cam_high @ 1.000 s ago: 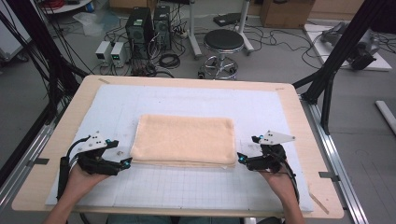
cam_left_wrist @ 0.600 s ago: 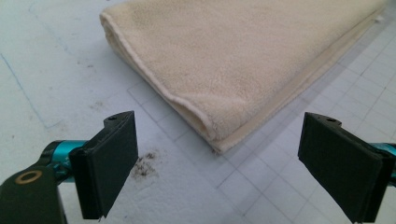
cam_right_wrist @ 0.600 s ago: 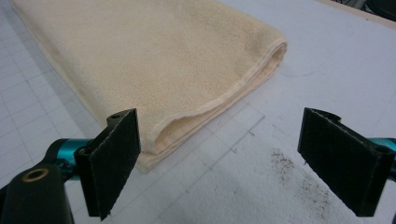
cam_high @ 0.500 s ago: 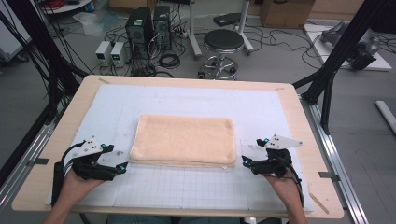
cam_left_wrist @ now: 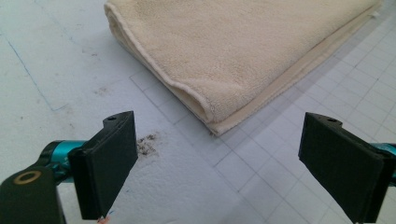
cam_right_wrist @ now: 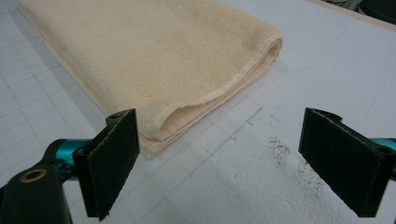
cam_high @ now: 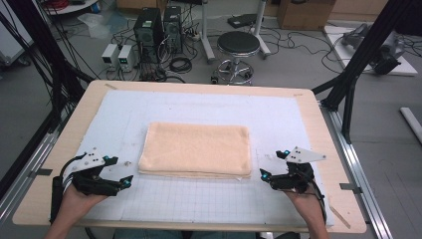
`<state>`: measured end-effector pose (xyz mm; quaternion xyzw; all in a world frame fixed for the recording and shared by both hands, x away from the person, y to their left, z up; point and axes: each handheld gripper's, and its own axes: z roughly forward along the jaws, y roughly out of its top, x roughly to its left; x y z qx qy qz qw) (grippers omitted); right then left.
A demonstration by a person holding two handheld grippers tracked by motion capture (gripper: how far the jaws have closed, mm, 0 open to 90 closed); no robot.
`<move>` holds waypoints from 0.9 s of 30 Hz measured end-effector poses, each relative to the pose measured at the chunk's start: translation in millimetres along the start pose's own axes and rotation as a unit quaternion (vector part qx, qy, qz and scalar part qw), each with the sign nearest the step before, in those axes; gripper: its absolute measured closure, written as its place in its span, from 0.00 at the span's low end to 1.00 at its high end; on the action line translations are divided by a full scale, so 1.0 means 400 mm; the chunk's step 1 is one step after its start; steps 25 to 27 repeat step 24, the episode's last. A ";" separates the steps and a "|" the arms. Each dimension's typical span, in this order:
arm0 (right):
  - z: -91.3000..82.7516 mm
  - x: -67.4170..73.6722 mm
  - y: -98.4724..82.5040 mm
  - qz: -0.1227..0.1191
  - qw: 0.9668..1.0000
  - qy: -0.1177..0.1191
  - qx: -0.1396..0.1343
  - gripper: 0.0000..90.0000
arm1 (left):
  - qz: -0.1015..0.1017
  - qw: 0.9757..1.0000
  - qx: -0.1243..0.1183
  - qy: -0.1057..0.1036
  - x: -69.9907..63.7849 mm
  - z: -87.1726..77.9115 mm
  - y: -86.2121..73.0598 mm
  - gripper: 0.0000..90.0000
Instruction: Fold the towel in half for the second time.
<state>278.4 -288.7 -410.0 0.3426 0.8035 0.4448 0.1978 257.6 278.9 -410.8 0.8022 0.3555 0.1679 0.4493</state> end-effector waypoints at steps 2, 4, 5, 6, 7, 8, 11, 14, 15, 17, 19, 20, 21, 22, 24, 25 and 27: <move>-0.003 0.001 -0.001 -0.002 1.000 0.001 -0.001 0.13 | -0.002 1.000 0.000 0.000 -0.001 -0.004 -0.002 0.13; -0.005 0.003 -0.002 -0.001 1.000 0.000 -0.003 0.13 | -0.001 1.000 -0.001 -0.002 -0.001 -0.007 -0.003 0.13; -0.006 0.004 -0.002 -0.003 1.000 0.001 -0.003 0.13 | -0.002 1.000 0.000 -0.001 -0.001 -0.008 -0.004 0.12; -0.007 0.006 -0.003 -0.003 1.000 0.002 -0.003 0.13 | 0.000 1.000 0.000 -0.002 -0.001 -0.010 -0.004 0.12; -0.008 0.008 -0.003 -0.003 1.000 0.003 -0.003 0.13 | -0.003 1.000 -0.002 -0.001 -0.003 -0.010 -0.005 0.12; -0.009 0.008 -0.004 -0.005 1.000 0.001 -0.004 0.13 | 0.000 1.000 -0.001 -0.001 -0.002 -0.013 -0.006 0.12; -0.014 0.013 -0.004 -0.003 1.000 0.003 -0.005 0.13 | -0.002 1.000 -0.002 -0.001 -0.004 -0.017 -0.008 0.12; -0.016 0.016 -0.006 -0.004 1.000 0.003 -0.005 0.13 | -0.003 1.000 -0.006 0.001 -0.004 -0.024 -0.010 0.12; -0.017 0.017 -0.007 -0.005 1.000 0.003 -0.004 0.13 | -0.006 1.000 -0.009 0.002 -0.004 -0.026 -0.010 0.12; -0.017 0.019 -0.008 -0.005 1.000 0.004 -0.004 0.13 | -0.008 1.000 -0.011 0.003 -0.002 -0.029 -0.011 0.12; -0.017 0.021 -0.010 -0.005 1.000 0.006 -0.002 0.13 | -0.007 1.000 -0.012 0.003 0.001 -0.030 -0.011 0.12; -0.017 0.022 -0.011 -0.005 1.000 0.007 -0.003 0.13 | -0.008 1.000 -0.013 0.003 0.001 -0.030 -0.011 0.12; -0.016 0.022 -0.011 -0.006 1.000 0.007 -0.002 0.13 | -0.007 1.000 -0.013 0.002 0.001 -0.029 -0.011 0.12; -0.015 0.023 -0.012 -0.005 1.000 0.008 0.000 0.13 | -0.006 1.000 -0.013 0.001 0.001 -0.029 -0.011 0.12; -0.012 0.023 -0.012 -0.006 1.000 0.009 0.000 0.13 | -0.005 1.000 -0.015 0.000 0.000 -0.028 -0.009 0.12; -0.012 0.023 -0.012 -0.006 1.000 0.009 0.000 0.13 | -0.005 1.000 -0.015 0.000 0.000 -0.028 -0.009 0.12; -0.012 0.023 -0.012 -0.006 1.000 0.009 0.000 0.13 | -0.005 1.000 -0.015 0.000 0.000 -0.028 -0.009 0.12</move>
